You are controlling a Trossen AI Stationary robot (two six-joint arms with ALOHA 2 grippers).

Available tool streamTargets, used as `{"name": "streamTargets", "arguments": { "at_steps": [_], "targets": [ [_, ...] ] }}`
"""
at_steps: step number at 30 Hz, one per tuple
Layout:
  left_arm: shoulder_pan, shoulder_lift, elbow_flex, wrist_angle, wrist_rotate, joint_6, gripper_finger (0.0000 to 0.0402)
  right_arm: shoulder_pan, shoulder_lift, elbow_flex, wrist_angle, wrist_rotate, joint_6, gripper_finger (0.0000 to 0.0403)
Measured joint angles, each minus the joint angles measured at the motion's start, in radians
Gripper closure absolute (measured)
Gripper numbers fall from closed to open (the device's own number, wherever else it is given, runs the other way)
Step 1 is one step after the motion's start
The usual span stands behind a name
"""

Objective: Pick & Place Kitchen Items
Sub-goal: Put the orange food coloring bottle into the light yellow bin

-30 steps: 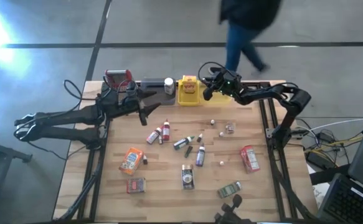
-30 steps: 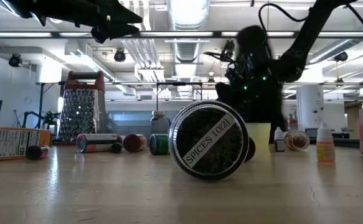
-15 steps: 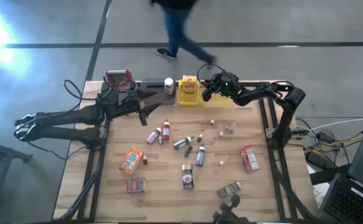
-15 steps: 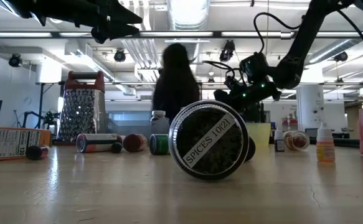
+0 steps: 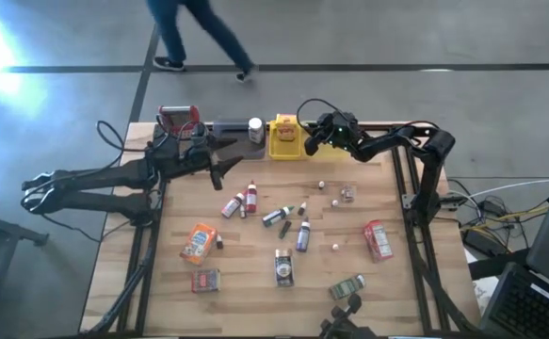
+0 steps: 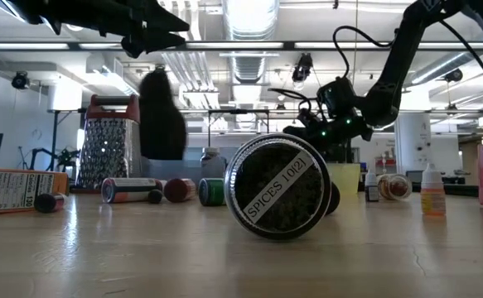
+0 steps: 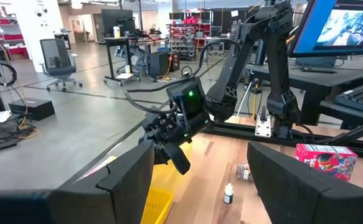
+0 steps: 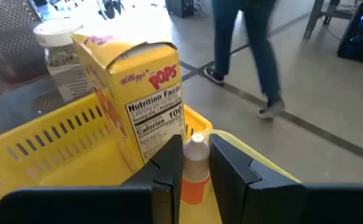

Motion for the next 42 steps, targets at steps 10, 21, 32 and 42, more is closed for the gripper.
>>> {"name": "streamTargets", "arguments": {
  "at_steps": [10, 21, 32, 42],
  "targets": [
    [0.0, 0.0, 0.0, 0.0, 0.0, 0.0, 0.0138, 0.001, 0.029, 0.08, -0.136, 0.008, 0.008, 0.0344],
    [0.0, 0.0, 0.0, 0.0, 0.0, 0.0, 0.0138, 0.0, 0.051, 0.142, -0.237, 0.01, 0.022, 0.0344],
    [0.0, 0.0, 0.0, -0.001, 0.005, -0.005, 0.0138, -0.004, 0.051, 0.147, -0.258, 0.018, 0.03, 0.0344],
    [0.0, 0.0, 0.0, -0.001, 0.006, -0.008, 0.0138, -0.004, 0.05, 0.147, -0.259, 0.018, 0.029, 0.0344]
  ]
}}
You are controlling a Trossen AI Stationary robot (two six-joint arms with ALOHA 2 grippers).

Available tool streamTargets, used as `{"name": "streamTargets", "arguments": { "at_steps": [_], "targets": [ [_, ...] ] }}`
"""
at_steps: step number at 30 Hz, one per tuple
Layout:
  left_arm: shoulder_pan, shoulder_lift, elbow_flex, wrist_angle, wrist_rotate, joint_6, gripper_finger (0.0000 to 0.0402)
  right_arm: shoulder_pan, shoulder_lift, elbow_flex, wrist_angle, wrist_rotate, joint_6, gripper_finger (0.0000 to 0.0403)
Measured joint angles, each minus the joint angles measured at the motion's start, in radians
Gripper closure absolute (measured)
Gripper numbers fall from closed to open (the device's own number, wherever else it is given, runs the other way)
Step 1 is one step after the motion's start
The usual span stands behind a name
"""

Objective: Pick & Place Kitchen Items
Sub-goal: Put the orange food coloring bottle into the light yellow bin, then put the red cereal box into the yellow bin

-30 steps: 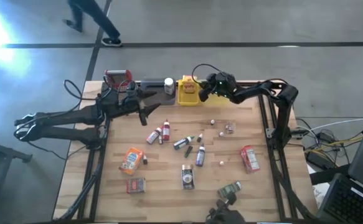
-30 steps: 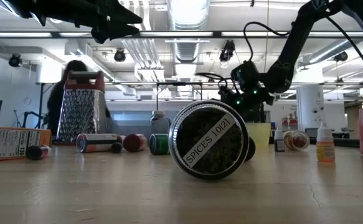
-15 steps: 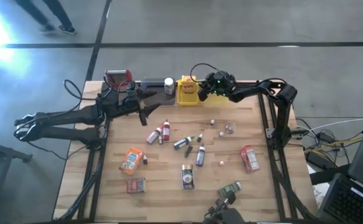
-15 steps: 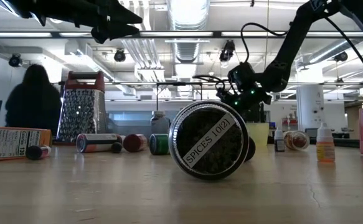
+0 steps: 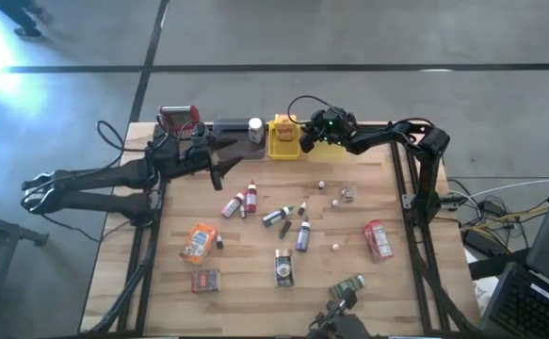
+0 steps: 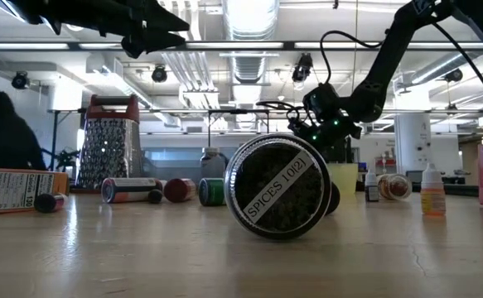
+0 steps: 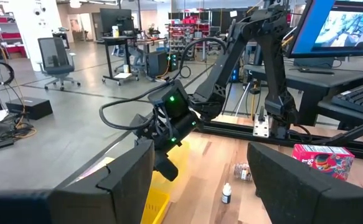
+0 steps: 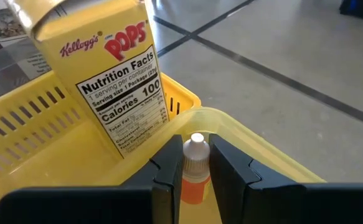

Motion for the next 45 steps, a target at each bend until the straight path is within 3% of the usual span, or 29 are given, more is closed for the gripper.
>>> {"name": "streamTargets", "arguments": {
  "at_steps": [33, 40, 45],
  "targets": [
    [0.0, 0.0, 0.0, 0.0, 0.001, 0.0, 0.0138, 0.0, -0.011, 0.0, 0.01, 0.0, -0.02, 0.0273],
    [0.0, 0.0, 0.0, 0.0, 0.002, 0.0, 0.0138, 0.0, -0.15, 0.0, -0.01, 0.004, -0.074, 0.0271],
    [0.0, 0.0, 0.0, 0.0, 0.002, 0.001, 0.0138, 0.0, -0.328, 0.0, -0.136, 0.005, -0.132, 0.029]
  ]
}}
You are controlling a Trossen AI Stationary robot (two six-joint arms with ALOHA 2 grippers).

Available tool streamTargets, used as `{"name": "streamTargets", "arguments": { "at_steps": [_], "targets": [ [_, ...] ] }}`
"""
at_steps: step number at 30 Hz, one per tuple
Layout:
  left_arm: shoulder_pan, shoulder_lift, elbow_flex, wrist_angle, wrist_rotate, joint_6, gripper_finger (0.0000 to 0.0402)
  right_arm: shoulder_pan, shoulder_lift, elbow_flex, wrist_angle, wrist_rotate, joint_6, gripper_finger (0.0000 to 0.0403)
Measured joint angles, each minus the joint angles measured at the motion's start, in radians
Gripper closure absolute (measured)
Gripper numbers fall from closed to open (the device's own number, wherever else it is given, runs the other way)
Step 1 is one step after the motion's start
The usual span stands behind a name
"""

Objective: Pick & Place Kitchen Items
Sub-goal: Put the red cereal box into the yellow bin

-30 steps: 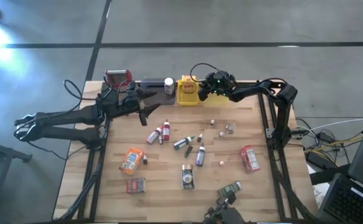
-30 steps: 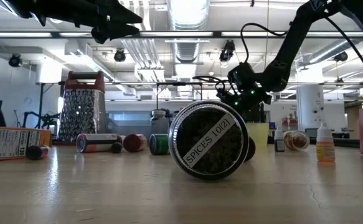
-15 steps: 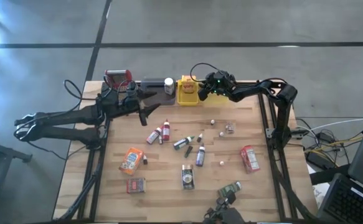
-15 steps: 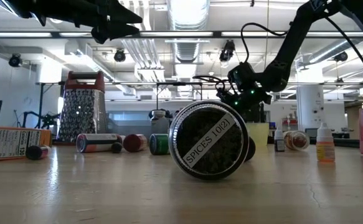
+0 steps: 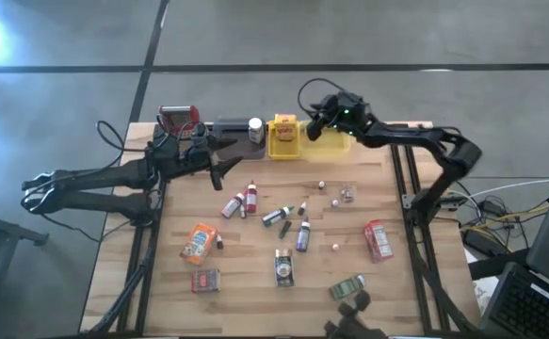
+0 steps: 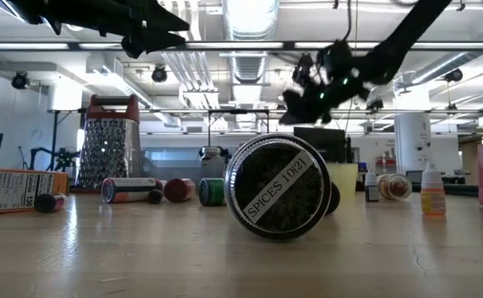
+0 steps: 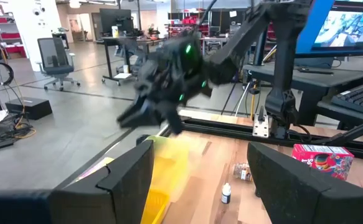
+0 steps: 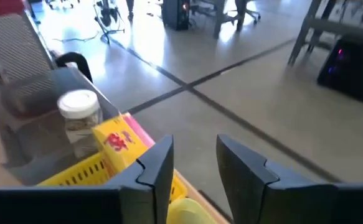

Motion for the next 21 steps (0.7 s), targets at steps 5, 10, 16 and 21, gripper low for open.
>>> {"name": "streamTargets", "arguments": {
  "at_steps": [5, 10, 16, 21],
  "targets": [
    [0.0, 0.0, 0.0, 0.0, 0.0, 0.0, 0.0138, 0.0, -0.205, 0.0, -0.174, 0.001, -0.06, 0.0311],
    [0.0, 0.0, 0.0, 0.0, 0.0, 0.0, 0.0138, 0.0, -0.405, 0.0, -0.312, 0.0, -0.076, 0.0333],
    [0.0, 0.0, 0.0, 0.0, 0.0, 0.0, 0.0138, 0.003, -0.609, 0.0, -0.453, -0.009, -0.073, 0.0352],
    [0.0, 0.0, 0.0, 0.0, 0.0, 0.0, 0.0138, 0.009, -0.741, 0.0, -0.533, -0.048, -0.032, 0.036]
  ]
}}
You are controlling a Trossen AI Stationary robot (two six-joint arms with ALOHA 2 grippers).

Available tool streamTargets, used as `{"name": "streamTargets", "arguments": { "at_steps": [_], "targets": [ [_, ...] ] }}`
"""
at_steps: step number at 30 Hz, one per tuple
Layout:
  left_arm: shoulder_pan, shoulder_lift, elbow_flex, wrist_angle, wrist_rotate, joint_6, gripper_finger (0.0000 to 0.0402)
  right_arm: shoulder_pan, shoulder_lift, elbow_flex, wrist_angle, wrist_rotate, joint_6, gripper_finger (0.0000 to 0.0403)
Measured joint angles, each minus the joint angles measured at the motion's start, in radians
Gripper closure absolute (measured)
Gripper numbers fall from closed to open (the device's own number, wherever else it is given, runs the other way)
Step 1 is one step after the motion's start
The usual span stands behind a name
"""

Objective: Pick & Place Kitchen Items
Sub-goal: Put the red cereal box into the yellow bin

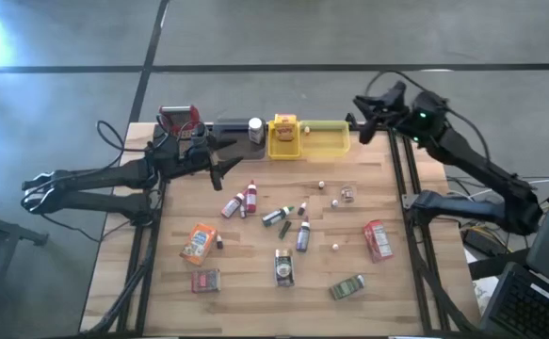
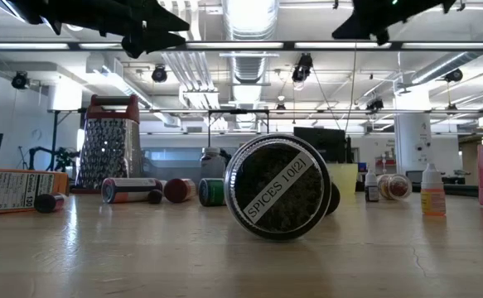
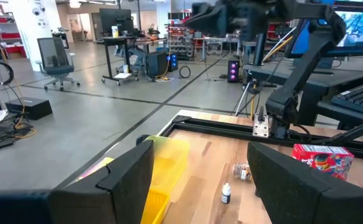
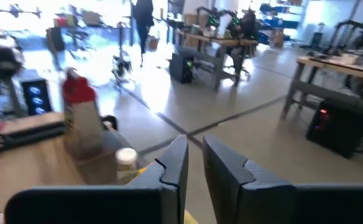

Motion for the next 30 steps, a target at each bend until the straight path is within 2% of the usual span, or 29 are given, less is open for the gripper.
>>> {"name": "streamTargets", "arguments": {
  "at_steps": [11, 17, 25, 30],
  "targets": [
    [0.0, 0.0, 0.0, 0.0, 0.0, 0.0, 0.0138, 0.023, -0.132, 0.0, -0.125, -0.126, 0.096, 0.034],
    [0.0, 0.0, 0.0, 0.0, 0.0, 0.0, 0.0138, 0.073, -0.133, 0.0, -0.159, -0.189, 0.11, 0.0338],
    [0.0, 0.0, 0.0, 0.0, 0.0, 0.0, 0.0138, 0.181, -0.108, 0.0, -0.166, -0.193, 0.135, 0.0355],
    [0.0, 0.0, 0.0, 0.0, 0.0, 0.0, 0.0138, 0.247, -0.084, -0.001, -0.168, -0.192, 0.167, 0.035]
  ]
}}
